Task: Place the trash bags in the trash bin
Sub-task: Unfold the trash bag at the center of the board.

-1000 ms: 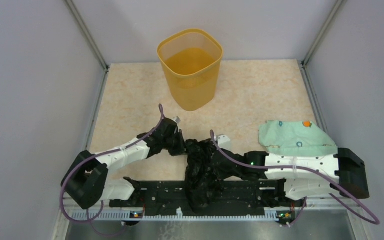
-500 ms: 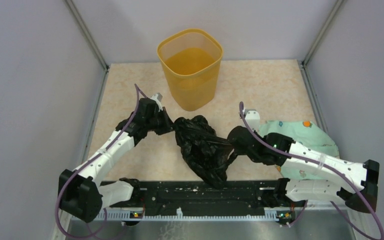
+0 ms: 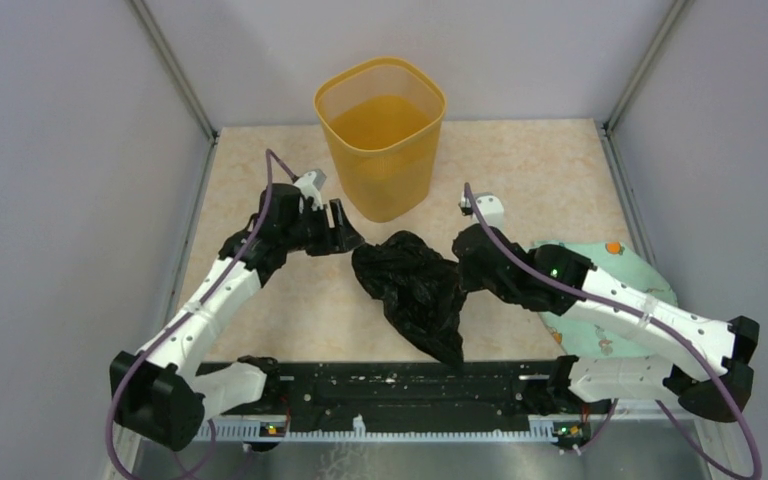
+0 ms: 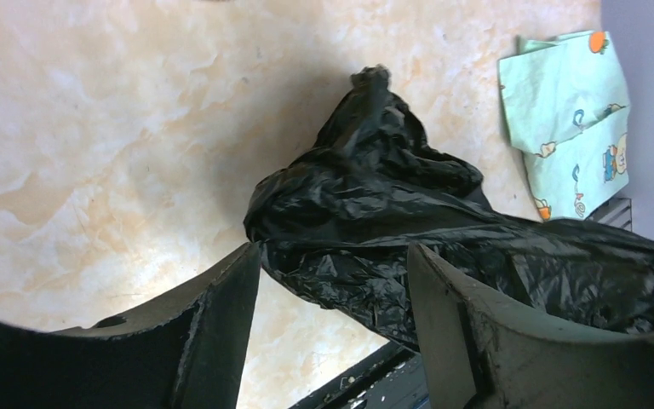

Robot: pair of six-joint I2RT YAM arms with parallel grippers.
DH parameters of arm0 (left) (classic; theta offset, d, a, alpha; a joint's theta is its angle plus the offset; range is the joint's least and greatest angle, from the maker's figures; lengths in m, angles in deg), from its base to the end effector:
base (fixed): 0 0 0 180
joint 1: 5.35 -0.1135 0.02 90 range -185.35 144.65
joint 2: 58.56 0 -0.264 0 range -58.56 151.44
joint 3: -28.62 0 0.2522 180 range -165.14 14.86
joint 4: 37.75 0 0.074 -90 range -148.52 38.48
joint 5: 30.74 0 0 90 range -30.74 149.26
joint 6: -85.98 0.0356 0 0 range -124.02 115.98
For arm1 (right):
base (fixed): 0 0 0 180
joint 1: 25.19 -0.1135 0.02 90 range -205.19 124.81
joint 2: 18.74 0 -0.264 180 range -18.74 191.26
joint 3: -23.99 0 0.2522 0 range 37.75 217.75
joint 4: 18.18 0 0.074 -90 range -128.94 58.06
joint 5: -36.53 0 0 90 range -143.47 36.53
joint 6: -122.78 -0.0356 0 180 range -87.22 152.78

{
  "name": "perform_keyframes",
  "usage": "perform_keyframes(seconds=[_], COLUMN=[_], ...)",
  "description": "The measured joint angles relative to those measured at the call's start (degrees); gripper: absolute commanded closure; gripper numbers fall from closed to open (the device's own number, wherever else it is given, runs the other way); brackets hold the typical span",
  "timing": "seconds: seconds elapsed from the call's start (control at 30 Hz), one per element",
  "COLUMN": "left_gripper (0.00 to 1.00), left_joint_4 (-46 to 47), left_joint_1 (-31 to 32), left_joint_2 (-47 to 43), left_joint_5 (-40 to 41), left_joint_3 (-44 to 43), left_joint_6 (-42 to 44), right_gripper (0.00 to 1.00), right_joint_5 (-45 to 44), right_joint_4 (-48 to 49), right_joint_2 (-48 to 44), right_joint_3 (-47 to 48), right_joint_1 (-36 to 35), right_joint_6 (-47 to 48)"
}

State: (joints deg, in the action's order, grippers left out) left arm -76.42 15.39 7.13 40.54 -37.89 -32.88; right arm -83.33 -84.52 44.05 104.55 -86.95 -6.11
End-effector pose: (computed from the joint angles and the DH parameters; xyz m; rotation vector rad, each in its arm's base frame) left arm 0.2284 -0.0987 0.2916 0.0224 2.3227 -0.8217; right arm 0.1144 0.1756 0.3466 -0.2269 2.2827 0.2758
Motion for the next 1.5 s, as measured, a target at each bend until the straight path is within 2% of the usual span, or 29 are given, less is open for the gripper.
perform_keyframes(seconds=[0.23,0.3,0.43,0.57,0.7,0.77,0.83,0.9,0.93,1.0,1.03,1.1,1.13,1.23,1.37,1.5], left_gripper=[0.34,0.33,0.31,0.27,0.20,0.22,0.29,0.43,0.55,0.79,0.88,0.97,1.00,1.00,1.00,0.92], left_joint_4=[-1.66,-0.96,1.42,5.51,9.35,11.19,12.57,13.09,13.05,12.85,12.72,12.48,12.07,9.94,8.76,10.29], left_joint_1=[3.89,7.15,17.77,25.40,32.76,35.82,37.66,38.62,38.75,38.80,38.77,38.77,38.80,38.45,36.44,35.47], left_joint_2=[-8.79,-11.54,-15.04,-15.32,-12.09,-9.94,-8.28,-7.26,-6.86,-6.54,-6.58,-7.08,-7.58,-10.14,-13.03,-11.65], left_joint_5=[-2.40,-3.63,-4.63,-4.20,-0.90,1.09,3.34,6.47,8.31,11.50,13.11,16.35,18.01,22.47,23.85,20.17], left_joint_3=[-0.28,1.01,3.96,6.45,7.26,7.30,7.30,7.30,7.28,7.28,7.30,7.30,7.30,7.34,7.34,7.34], left_joint_6=[2.40,1.95,-0.04,-2.43,-4.28,-5.18,-6.29,-7.65,-8.33,-9.57,-10.05,-10.75,-10.91,-11.32,-11.54,-11.93], right_gripper=[1.00,1.00,1.00,1.00,1.00,1.00,1.00,0.91,0.83,0.62,0.52,0.30,0.25,0.17,0.15,0.16], right_joint_5=[3.37,6.01,13.07,19.58,22.08,22.49,22.49,22.47,22.51,22.40,22.34,21.97,21.81,21.18,21.24,22.99], right_joint_4=[2.34,3.93,7.96,12.63,15.43,16.70,17.92,19.26,19.98,20.50,20.44,20.13,19.96,19.61,20.02,22.10], right_joint_2=[1.25,1.22,1.22,1.90,4.20,5.25,5.77,5.75,5.75,5.75,5.75,5.73,5.60,3.91,-1.62,-6.21], right_joint_3=[3.19,3.52,3.50,3.50,3.50,3.37,3.26,2.97,2.95,2.95,2.95,2.95,2.95,2.89,1.70,0.04], right_joint_1=[2.62,4.26,6.36,6.45,6.45,6.45,6.45,6.45,6.45,6.45,6.45,6.45,6.45,6.45,6.45,6.38], right_joint_6=[4.46,5.38,5.90,5.01,1.53,-0.66,-2.82,-4.37,-4.96,-5.66,-5.73,-5.60,-5.49,-3.80,-1.27,0.22])
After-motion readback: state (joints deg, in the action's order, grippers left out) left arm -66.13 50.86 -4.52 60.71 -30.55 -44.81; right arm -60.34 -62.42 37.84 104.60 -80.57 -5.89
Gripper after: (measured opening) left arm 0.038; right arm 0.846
